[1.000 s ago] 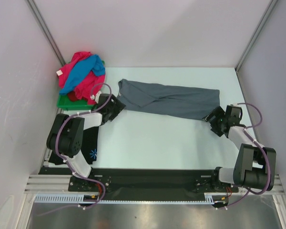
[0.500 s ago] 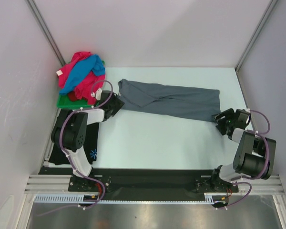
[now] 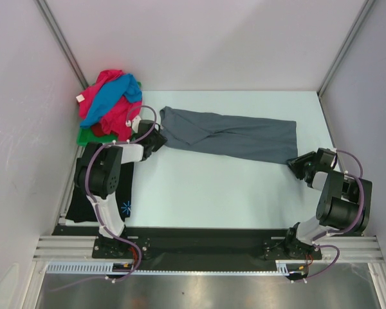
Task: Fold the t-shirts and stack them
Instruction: Fold the tshirt
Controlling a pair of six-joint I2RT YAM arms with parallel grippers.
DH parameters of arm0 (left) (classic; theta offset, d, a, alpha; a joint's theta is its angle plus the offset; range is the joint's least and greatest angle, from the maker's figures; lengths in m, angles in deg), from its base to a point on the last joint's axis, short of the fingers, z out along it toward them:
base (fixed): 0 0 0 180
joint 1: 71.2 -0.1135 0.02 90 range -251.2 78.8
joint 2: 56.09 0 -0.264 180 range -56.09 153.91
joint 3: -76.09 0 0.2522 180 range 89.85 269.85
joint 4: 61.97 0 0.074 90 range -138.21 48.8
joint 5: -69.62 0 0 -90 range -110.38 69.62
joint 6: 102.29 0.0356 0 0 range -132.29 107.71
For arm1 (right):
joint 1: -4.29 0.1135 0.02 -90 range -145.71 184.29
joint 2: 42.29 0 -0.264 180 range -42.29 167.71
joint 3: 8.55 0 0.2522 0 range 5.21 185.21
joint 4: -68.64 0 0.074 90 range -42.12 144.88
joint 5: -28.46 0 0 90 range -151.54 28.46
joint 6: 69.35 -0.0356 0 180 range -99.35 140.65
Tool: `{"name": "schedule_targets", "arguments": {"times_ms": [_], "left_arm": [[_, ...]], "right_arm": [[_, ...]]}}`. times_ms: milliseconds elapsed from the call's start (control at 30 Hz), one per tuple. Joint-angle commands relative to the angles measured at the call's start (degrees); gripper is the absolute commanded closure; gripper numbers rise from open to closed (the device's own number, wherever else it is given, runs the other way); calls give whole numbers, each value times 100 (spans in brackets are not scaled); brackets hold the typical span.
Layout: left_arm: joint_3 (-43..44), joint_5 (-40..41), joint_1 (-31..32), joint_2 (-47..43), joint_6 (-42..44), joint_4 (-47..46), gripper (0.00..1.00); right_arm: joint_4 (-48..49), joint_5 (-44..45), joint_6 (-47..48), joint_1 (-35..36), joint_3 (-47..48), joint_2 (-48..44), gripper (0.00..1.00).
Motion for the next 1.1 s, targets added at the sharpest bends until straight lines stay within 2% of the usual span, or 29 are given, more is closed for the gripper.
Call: {"name": "schedule_targets", "arguments": {"times_ms": [0, 167, 300, 367, 533, 733, 1000, 1067], "left_arm": [[189, -4, -58, 122, 130, -241, 62], [136, -109, -58, 114, 15, -426, 63], [171, -110, -58, 105, 94, -470, 66], [198, -66, -66, 105, 130, -435, 67], [206, -92, -102, 175, 112, -645, 69], [909, -268, -137, 771, 59, -724, 73], [2085, -434, -233, 1642, 24, -997, 74], [2350, -557, -295, 1852, 225, -1102, 75]], "right_arm": [[-592, 325, 25, -34, -45, 219, 63], [-698, 386, 77, -34, 78, 333, 65], [-698, 351, 112, -34, 87, 342, 85], [-715, 351, 121, -34, 104, 359, 99], [-952, 281, 323, 1, 149, 307, 100], [-1602, 52, 587, 299, -115, -588, 100], [-2604, 193, 211, 1775, -615, -1960, 100], [-2719, 280, 69, 2459, -747, -2241, 100]]}}
